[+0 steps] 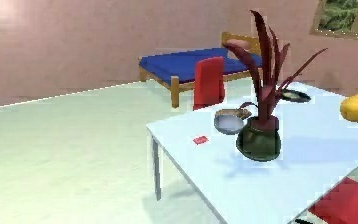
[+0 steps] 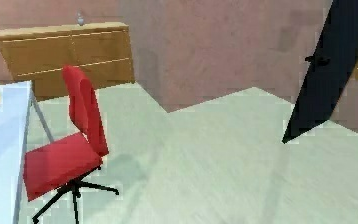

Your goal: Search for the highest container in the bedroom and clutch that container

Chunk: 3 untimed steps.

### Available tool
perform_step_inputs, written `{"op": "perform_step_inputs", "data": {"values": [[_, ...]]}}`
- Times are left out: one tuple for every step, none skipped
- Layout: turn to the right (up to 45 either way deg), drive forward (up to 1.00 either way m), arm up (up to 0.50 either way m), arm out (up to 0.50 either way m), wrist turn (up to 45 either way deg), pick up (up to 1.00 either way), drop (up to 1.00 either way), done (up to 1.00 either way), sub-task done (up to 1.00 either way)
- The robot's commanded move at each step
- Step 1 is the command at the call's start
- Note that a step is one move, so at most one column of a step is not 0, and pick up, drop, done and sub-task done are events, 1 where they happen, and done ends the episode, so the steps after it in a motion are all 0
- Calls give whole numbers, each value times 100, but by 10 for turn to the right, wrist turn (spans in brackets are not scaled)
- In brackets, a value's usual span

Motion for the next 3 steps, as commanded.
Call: {"op": "perform_step_inputs", "data": {"values": [[0,5,0,0,0,0,0,0,0],[450,0,0,0,0,0,0,0,0],[450,0,0,0,0,0,0,0,0]]}}
